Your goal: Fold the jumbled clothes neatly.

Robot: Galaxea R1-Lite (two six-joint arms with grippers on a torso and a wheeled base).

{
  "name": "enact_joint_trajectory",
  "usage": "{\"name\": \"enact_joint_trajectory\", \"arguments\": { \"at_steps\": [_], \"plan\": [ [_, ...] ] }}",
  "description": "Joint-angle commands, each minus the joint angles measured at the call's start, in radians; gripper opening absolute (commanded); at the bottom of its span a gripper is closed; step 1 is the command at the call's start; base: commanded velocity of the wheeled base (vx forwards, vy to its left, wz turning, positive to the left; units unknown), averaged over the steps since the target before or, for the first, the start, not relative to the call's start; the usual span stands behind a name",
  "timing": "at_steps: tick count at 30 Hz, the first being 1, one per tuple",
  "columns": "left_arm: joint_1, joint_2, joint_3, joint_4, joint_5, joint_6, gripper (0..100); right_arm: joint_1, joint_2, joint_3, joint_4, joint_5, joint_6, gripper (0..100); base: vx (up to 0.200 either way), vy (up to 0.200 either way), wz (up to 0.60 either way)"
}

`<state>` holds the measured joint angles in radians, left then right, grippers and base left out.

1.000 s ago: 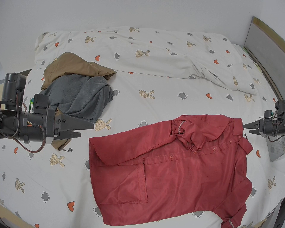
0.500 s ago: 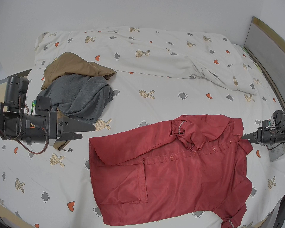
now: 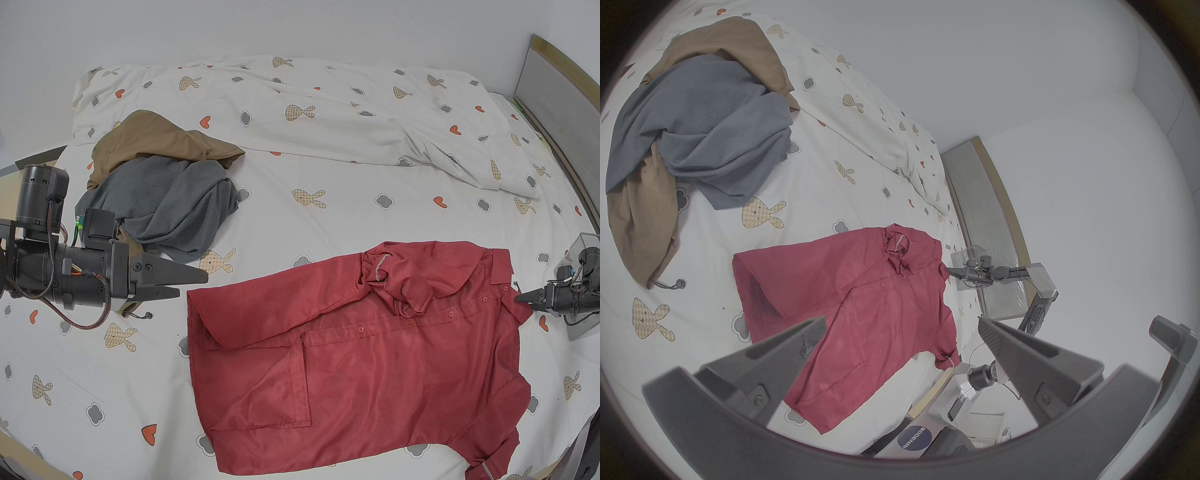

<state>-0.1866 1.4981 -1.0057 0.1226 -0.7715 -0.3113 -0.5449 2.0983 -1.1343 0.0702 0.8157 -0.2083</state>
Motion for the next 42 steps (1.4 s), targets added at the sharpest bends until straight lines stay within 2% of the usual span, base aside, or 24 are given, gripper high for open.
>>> {"name": "enact_joint_trajectory", "arguments": {
  "at_steps": [1, 6, 12, 13, 18, 31, 42],
  "plan": [
    [-0.004, 0.005, 0.012, -0.011, 0.0, 0.0, 100, 0.017, 0.037, 0.021, -0.015, 0.0, 0.001, 100, 0.0, 0.0, 0.0],
    [-0.004, 0.005, 0.016, -0.015, 0.0, 0.011, 100, 0.06, 0.049, 0.019, -0.02, 0.006, -0.003, 100, 0.0, 0.0, 0.0],
    [-0.005, 0.005, 0.016, -0.015, 0.0, 0.011, 100, 0.074, 0.049, 0.016, -0.02, 0.008, 0.0, 100, 0.0, 0.0, 0.0],
    [-0.005, 0.005, 0.016, -0.015, 0.0, 0.011, 100, 0.072, 0.049, 0.016, -0.02, 0.006, 0.001, 0, 0.0, 0.0, 0.0],
    [-0.011, 0.005, 0.018, -0.015, 0.0, 0.011, 100, 0.059, 0.042, 0.024, -0.018, 0.006, 0.006, 0, 0.0, 0.0, 0.0],
    [-0.014, 0.005, 0.018, -0.014, 0.0, 0.011, 100, -0.069, -0.165, 0.128, -0.018, -0.001, 0.0, 0, 0.0, 0.0, 0.0],
    [-0.022, 0.002, 0.024, -0.014, 0.0, 0.011, 100, -0.173, -0.158, 0.14, -0.018, -0.003, -0.003, 0, 0.0, 0.0, 0.0]
  ]
}}
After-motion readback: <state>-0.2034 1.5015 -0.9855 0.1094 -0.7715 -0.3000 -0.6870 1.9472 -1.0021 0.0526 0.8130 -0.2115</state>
